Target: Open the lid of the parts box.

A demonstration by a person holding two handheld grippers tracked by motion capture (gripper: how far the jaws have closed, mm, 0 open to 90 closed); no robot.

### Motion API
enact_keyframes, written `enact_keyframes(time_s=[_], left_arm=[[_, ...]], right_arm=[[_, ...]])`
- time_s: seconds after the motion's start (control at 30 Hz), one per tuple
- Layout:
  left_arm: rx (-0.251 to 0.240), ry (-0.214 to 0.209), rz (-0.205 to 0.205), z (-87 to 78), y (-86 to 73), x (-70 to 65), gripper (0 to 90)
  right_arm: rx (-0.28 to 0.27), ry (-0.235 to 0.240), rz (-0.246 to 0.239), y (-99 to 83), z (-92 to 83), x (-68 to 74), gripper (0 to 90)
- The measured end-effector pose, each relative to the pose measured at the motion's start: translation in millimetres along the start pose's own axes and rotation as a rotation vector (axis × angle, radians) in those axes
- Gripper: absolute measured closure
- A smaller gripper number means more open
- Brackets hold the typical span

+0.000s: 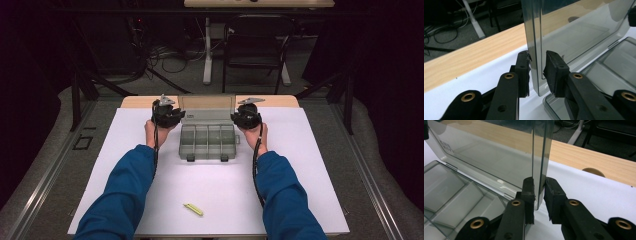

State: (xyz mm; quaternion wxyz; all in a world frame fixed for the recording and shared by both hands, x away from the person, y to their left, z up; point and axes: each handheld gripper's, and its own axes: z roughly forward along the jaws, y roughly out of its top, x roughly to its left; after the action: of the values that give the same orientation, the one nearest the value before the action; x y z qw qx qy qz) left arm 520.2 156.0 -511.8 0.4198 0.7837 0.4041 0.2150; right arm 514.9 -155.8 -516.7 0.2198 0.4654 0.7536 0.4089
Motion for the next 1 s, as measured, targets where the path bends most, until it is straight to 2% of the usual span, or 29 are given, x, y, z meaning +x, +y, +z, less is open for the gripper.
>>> enact_keyframes(time_s=[0.17, 0.3, 0.37, 0.5, 0.53, 0.6, 0.63, 0.73, 0.8, 0.87, 1.0], left_arm=[[0.032, 0.014, -0.014, 5.8, -4.7, 1.3, 71.8], [0.054, 0.024, -0.027, 7.1, -9.3, 5.2, 69.8], [0.065, 0.017, -0.041, 8.1, -11.8, 7.4, 68.5], [0.07, 0.012, -0.036, 6.8, -15.4, 8.9, 63.1], [0.077, 0.017, -0.03, 6.0, -16.0, 9.2, 60.0], [0.09, 0.023, -0.035, 3.1, -17.8, 8.7, 48.1], [0.092, 0.035, -0.02, 1.1, -19.2, 7.4, 41.8], [0.1, 0.017, 0.006, -6.9, -24.9, 4.6, 29.3], [0.108, 0.013, 0.017, -13.2, -29.2, 2.5, 26.1], [0.11, -0.008, 0.016, -19.2, -33.6, 1.3, 21.6], [0.113, -0.005, 0.044, -31.5, -41.4, -5.5, 17.0]], right_arm=[[0.032, -0.015, -0.018, -2.5, 5.7, 0.5, 76.0], [0.037, -0.013, -0.011, -3.7, 6.4, 0.3, 74.2], [0.04, -0.01, -0.012, -4.2, 6.3, -0.4, 72.9], [0.052, -0.014, -0.019, -4.1, 5.1, -0.3, 68.4], [0.055, -0.009, -0.016, -4.1, 3.9, -0.1, 66.9], [0.057, 0.006, -0.024, -5.2, 0.8, 1.2, 60.5], [0.064, 0.019, -0.029, -6.5, -1.5, 2.7, 57.2], [0.08, 0.062, -0.054, -14.1, -11.9, 8.6, 47.2], [0.082, 0.093, -0.057, -20.2, -19.7, 10.9, 41.7], [0.092, 0.122, -0.068, -25.8, -27.6, 13.1, 37.0], [0.097, 0.162, -0.095, -34.9, -42.1, 17.0, 29.0]])
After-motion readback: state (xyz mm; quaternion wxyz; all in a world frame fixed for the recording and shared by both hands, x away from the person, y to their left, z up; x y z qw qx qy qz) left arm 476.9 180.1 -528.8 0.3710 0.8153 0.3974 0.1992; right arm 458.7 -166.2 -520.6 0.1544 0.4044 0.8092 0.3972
